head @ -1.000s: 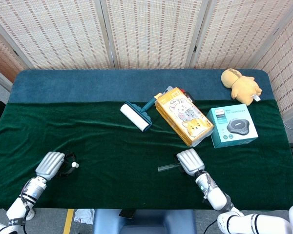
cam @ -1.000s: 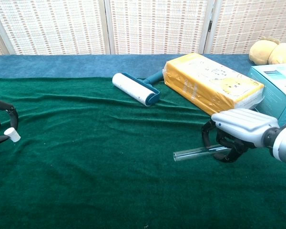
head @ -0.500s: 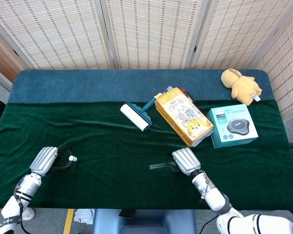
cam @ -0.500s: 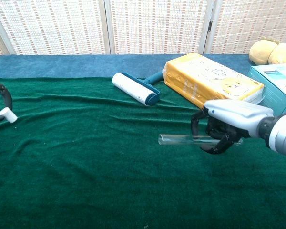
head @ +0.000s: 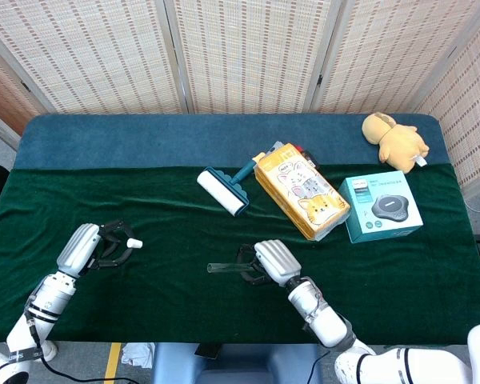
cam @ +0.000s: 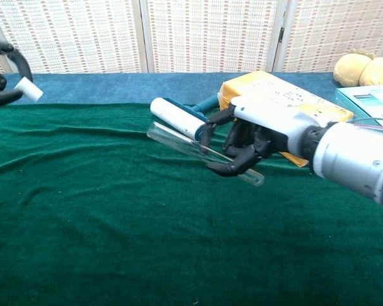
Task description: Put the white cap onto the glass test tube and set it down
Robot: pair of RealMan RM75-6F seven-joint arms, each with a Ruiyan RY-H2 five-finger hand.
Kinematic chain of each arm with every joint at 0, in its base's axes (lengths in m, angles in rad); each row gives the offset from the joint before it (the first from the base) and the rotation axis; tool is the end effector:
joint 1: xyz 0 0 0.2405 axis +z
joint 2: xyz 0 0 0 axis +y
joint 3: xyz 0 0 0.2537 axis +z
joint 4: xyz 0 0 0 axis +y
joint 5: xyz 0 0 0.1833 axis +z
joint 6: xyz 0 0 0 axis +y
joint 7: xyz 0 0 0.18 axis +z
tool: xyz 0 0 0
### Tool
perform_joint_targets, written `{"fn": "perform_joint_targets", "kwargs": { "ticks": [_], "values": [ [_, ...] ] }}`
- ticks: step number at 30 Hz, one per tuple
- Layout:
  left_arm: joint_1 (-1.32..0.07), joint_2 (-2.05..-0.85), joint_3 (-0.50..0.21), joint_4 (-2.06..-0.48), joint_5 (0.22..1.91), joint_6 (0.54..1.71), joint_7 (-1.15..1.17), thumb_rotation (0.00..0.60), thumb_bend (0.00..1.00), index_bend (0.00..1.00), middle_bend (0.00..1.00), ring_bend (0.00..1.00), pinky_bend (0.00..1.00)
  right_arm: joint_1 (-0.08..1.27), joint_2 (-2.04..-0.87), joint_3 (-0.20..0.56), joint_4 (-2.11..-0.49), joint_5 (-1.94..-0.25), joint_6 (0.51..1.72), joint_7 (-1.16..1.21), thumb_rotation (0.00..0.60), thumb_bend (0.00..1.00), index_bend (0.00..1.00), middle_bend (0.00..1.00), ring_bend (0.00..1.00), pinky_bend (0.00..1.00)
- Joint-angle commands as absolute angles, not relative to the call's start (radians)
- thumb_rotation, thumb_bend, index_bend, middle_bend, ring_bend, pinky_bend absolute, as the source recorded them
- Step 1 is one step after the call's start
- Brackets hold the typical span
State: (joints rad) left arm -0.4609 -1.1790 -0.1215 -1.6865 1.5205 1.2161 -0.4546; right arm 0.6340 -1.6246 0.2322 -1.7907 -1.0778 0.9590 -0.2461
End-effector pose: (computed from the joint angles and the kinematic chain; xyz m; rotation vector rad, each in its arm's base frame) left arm -0.1821 0.3104 0.1237 -1.5844 -1.3148 -1.4415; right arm -0.0824 -0.3016 -0.0303 1.8189 -1.4574 1.2052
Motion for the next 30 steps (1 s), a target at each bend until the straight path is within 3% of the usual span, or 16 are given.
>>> {"fn": "perform_joint_targets", "kwargs": {
  "ticks": [1,14,30],
  "values": [
    [-0.476,-1.174,-0.134,-1.726,1.539,1.225,-0.438,0.600,0.49,0.60,0.99,0.83,0.74,0.656,-1.668,0.260,-1.782,-1.033,0.965,-0.223,0.600,0.81,0.90,0.99,1.00,1.00],
    [-0.509,-1.218,-0.142,-1.790,1.586,1.247,-0.340,0.600,0.50,0.61,0.99,0.83,0.74,0.723,-1.765,0.318,-1.741,-0.943,0.982,-0.203,0.600,0.82,0.91,0.99,1.00,1.00],
    [-0.535,-1.255,-0.134,-1.797,1.586,1.235,-0.287,0.600,0.50,0.61,0.99,0.83,0.74,0.762,-1.791,0.327,-1.739,-0.928,1.003,-0.208,0.600,0.82,0.91,0.99,1.00,1.00]
  ]
}}
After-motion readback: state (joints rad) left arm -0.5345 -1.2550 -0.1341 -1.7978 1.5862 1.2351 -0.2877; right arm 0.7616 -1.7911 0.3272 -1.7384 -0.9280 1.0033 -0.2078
